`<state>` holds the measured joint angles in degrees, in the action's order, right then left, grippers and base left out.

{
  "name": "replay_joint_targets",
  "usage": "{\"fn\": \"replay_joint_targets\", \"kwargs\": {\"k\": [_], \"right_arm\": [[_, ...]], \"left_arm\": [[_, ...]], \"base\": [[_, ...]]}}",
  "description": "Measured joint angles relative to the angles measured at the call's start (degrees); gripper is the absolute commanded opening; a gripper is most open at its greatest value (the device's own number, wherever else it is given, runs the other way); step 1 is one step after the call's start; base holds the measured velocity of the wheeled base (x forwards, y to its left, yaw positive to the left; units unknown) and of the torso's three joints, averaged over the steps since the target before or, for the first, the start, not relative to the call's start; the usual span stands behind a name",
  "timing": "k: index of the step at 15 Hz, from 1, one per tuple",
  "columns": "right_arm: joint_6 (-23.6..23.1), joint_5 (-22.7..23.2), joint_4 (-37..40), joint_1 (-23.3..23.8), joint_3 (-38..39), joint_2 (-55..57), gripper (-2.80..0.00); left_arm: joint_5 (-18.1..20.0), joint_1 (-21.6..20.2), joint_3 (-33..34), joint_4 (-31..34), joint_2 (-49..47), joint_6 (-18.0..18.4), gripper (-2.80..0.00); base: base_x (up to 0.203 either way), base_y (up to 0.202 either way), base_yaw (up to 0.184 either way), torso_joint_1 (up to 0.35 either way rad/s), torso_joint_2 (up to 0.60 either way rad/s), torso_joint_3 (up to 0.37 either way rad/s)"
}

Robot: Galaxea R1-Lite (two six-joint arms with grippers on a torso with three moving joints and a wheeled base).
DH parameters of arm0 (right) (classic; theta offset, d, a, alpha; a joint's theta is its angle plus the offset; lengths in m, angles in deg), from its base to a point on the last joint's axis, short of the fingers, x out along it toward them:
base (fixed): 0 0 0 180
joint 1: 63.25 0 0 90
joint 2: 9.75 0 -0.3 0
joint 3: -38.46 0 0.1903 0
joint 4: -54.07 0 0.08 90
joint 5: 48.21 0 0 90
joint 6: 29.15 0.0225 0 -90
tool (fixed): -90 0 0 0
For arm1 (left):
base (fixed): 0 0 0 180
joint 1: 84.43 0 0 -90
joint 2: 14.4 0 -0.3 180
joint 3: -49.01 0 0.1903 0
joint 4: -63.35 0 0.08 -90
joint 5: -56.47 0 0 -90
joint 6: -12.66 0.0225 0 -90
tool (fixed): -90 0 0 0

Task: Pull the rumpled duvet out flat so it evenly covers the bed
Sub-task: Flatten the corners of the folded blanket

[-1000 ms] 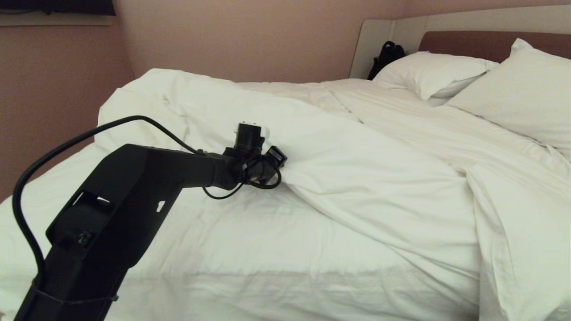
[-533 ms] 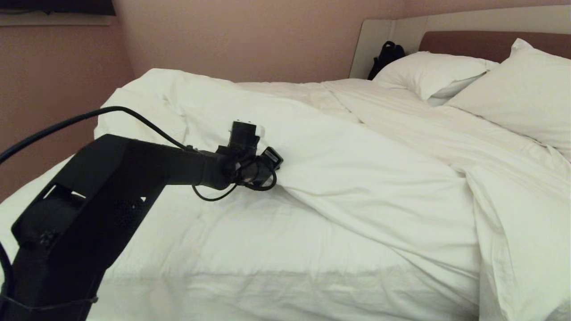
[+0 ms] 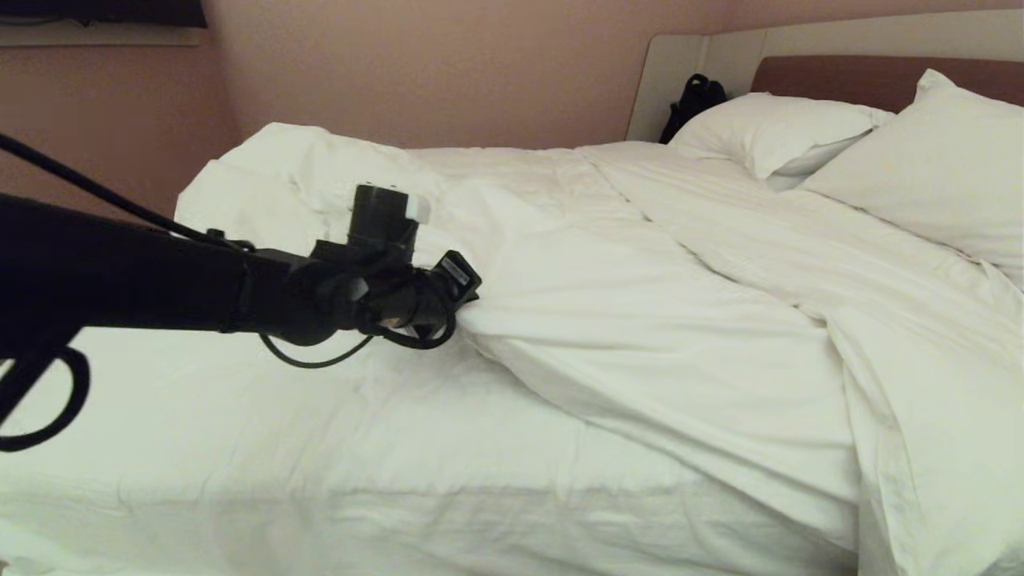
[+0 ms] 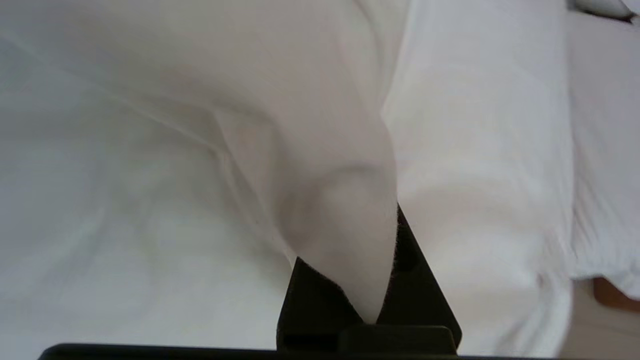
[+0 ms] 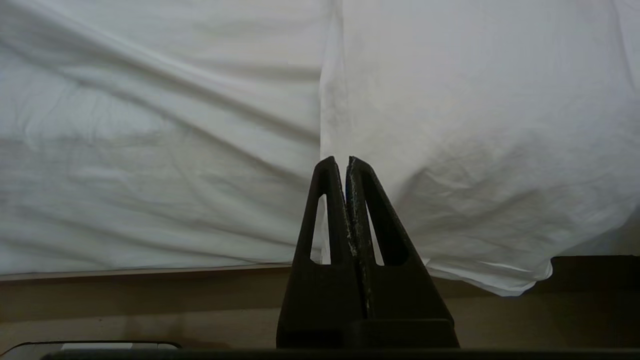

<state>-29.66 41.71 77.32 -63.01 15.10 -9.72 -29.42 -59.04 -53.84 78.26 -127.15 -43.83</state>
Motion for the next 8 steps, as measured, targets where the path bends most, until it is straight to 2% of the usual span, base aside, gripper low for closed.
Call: {"fn": "replay_joint_targets", "kwargs": {"k": [5,8], "right_arm": [[0.00,0.01,0.04,0.00,0.00,0.00,-2.80],[0.02,-0.02,0.06,0.02,0.00,0.00,-2.80]], "left_arm": [[-0.15,2.54,9.36,1.13,14.75,1.92,-2.80],[-0.28,5.54,13.93,5.61,21.79,4.04,-2.80]], "base": [[0.000,0.000,0.000,0.000,0.00,0.000],[0.000,0.000,0.000,0.000,0.00,0.000]]}}
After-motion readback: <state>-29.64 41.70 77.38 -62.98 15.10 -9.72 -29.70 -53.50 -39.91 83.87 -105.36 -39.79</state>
